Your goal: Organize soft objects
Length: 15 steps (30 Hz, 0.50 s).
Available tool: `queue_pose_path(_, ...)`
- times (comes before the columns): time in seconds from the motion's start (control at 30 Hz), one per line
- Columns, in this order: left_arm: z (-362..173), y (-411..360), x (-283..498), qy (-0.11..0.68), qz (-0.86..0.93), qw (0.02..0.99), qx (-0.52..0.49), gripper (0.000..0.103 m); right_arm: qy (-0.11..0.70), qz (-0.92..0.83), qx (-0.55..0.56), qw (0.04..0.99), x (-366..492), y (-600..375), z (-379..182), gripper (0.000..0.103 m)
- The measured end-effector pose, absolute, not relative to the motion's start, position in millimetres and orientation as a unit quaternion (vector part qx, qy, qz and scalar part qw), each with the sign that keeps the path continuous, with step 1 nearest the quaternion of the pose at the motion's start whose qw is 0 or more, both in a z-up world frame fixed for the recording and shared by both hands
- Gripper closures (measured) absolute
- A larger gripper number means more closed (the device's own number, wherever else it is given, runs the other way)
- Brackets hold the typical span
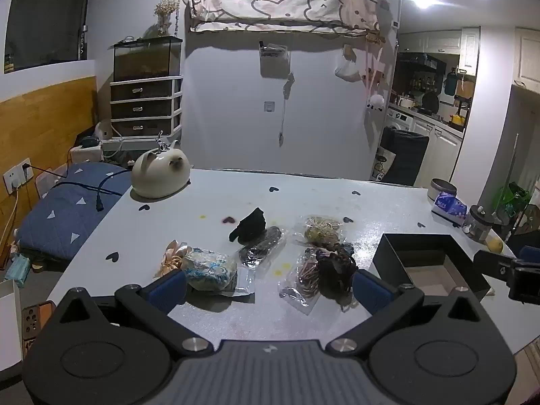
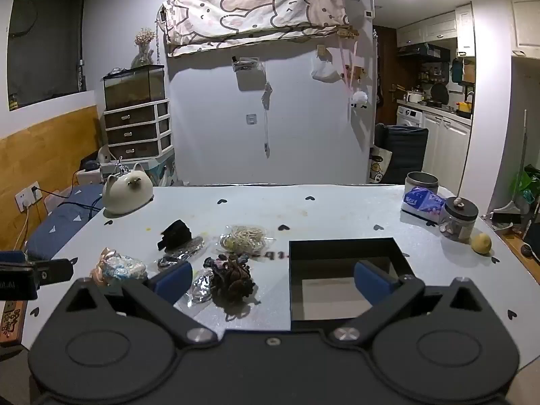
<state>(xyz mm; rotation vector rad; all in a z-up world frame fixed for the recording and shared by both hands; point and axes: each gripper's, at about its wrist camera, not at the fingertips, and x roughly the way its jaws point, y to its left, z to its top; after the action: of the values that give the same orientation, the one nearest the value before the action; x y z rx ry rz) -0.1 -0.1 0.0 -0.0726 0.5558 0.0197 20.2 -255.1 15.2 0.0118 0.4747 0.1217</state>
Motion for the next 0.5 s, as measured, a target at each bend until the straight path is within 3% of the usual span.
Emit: queue_pose_path(0.5,0.1,-0.1,0.0,0.276,0.010,0.960,-0.035,0.000,0.236,0.058,0.004,0.970,21.1,-254.1,17.4,0.000)
